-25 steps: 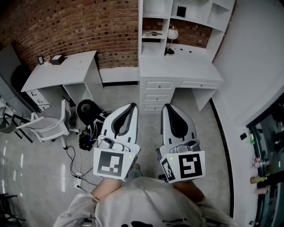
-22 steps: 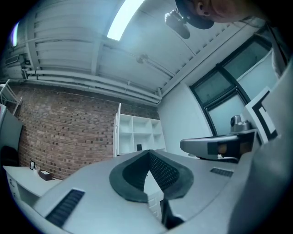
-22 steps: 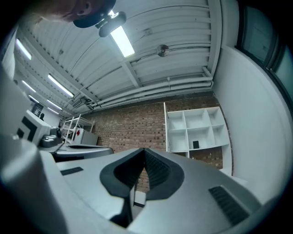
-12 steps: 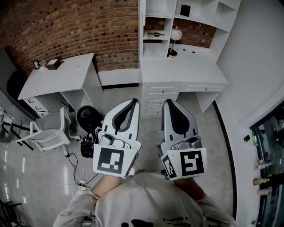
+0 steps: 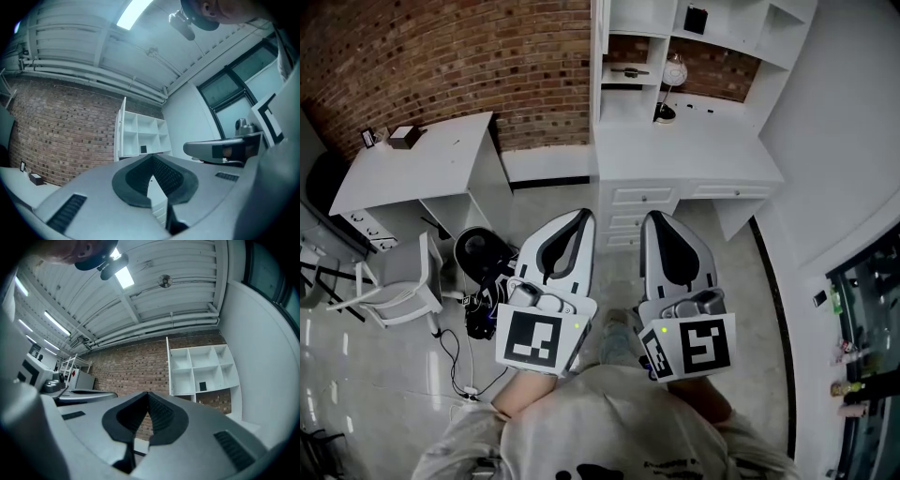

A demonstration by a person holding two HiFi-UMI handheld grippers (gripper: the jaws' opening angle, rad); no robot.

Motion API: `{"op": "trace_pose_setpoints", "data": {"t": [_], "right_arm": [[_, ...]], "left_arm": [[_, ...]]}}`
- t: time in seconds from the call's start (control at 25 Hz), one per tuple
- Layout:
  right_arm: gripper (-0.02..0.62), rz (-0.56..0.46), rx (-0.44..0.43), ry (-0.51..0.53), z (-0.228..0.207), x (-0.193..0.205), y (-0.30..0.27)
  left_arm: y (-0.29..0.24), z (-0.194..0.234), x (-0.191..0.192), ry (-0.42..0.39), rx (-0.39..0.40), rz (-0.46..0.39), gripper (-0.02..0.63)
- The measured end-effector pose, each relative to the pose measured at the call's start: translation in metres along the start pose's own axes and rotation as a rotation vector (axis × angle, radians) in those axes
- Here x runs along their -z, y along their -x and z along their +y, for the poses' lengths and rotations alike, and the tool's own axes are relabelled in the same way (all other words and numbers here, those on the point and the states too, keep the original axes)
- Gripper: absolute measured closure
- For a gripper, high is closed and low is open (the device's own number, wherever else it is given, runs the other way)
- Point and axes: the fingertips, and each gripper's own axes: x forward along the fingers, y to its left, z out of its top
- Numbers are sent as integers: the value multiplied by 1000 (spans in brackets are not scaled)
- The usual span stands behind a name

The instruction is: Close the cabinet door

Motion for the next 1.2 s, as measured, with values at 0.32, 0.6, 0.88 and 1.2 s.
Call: {"op": "trace_pose_setpoints", "data": {"t": [0.32, 0.6, 0.88, 1.2], "right_arm": [[578, -5, -18, 9, -25, 20, -51], [578, 6, -45, 8, -62, 39, -121], [578, -12, -69, 1, -104, 50, -180], [578, -32, -114, -15, -139, 60, -220]], "left_arm": [[-52, 23, 20, 3, -9, -8, 598], [-122, 51, 35, 2, -23, 14, 598], [-186, 77, 42, -14, -65, -2, 598], [-235, 84, 46, -32, -106, -12, 598]]}}
